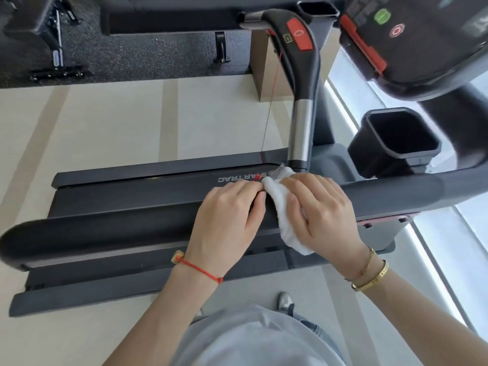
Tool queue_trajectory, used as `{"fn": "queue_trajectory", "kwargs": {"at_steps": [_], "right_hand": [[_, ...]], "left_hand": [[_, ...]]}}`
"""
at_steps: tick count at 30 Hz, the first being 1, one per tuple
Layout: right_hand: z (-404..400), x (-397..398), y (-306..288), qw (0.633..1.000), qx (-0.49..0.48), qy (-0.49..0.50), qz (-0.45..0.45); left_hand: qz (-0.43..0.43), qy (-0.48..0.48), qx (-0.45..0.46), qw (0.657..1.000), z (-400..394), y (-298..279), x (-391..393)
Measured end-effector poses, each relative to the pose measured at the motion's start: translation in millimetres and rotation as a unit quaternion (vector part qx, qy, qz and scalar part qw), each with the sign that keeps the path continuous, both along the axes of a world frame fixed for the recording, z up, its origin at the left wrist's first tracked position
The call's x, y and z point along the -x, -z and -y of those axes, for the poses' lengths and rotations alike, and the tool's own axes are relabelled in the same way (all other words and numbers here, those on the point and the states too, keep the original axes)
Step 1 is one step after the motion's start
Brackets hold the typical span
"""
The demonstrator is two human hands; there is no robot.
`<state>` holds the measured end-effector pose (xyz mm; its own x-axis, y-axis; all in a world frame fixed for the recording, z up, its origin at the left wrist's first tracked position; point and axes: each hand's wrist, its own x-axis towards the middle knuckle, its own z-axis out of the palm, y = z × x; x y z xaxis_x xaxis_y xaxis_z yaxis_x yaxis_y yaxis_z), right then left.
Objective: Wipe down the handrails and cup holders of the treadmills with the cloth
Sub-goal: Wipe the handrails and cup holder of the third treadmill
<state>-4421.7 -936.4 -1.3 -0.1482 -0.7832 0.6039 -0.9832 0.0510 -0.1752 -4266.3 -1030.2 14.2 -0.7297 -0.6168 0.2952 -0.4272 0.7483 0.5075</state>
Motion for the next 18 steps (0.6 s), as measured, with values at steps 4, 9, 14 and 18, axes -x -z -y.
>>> {"fn": "queue_trajectory", "kwargs": {"at_steps": [4, 9, 14, 18], "right_hand": [[-26.7, 46.6, -0.7, 1.000, 0.006, 0.000, 0.002], [-67.6, 117.8, -8.1, 0.999, -0.029, 0.022, -0.015], [-86.2, 151.4, -25.6, 0.994, -0.056, -0.054, -0.072], [-77.0, 140.0, -25.0, 0.984, -0.143, -0.048, -0.097]], "left_hand": [[0.001, -0.013, 0.001, 1.000, -25.4, -1.5, 43.1], [0.004, -0.030, 0.006, 1.000, -55.5, -3.0, 91.3], [0.000, -0.079, 0.030, 0.996, -79.2, -2.0, 119.9], [0.003, -0.117, 0.049, 0.992, -88.8, -1.3, 131.4]]}}
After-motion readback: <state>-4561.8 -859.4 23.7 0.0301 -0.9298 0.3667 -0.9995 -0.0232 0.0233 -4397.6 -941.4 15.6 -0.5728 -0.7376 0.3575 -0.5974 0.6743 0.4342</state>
